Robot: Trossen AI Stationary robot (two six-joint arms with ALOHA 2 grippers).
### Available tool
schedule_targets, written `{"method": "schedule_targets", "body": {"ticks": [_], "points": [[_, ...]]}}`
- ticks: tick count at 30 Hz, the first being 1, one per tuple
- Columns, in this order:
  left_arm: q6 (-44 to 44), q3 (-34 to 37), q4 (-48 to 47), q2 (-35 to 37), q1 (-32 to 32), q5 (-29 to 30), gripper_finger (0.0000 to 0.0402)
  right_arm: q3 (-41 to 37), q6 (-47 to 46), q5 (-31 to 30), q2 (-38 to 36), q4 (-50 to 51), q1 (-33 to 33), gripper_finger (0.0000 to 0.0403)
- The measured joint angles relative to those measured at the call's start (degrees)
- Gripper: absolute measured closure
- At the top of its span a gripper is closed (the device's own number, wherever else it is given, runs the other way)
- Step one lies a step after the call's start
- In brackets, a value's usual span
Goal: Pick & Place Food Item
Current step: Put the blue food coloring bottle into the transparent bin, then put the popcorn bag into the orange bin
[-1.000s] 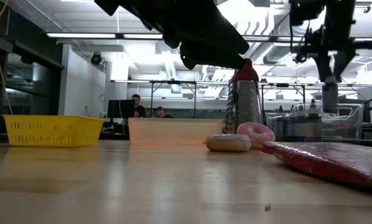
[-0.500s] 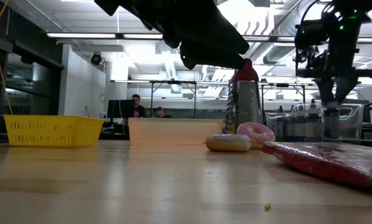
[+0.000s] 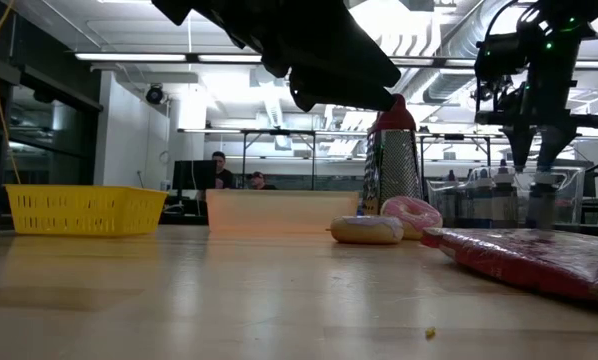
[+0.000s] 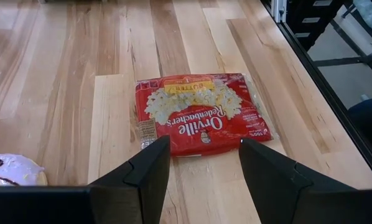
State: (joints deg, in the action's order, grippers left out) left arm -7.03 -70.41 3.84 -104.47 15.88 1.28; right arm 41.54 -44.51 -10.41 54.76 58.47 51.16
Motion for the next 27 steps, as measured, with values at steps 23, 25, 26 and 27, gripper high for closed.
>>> {"method": "schedule_targets", "body": {"ticks": [23, 25, 26, 27], "points": [[0.0, 0.0, 0.0, 0.0, 0.0, 0.0, 0.0215, 0.0, 0.9, -3.0, 0.0, -3.1, 0.0, 0.0266], [0.0, 0.0, 0.0, 0.0, 0.0, 0.0, 0.0215, 0.0, 1.0, -2.9, 0.0, -4.4, 0.0, 0.0266], [0.0, 0.0, 0.0, 0.0, 0.0, 0.0, 0.0215, 0.0, 1.0, -2.9, 0.0, -4.8, 0.0, 0.0266], [0.0, 0.0, 0.0, 0.0, 0.0, 0.0, 0.0215, 0.0, 1.0, -2.9, 0.0, -5.1, 0.0, 0.0266]]}}
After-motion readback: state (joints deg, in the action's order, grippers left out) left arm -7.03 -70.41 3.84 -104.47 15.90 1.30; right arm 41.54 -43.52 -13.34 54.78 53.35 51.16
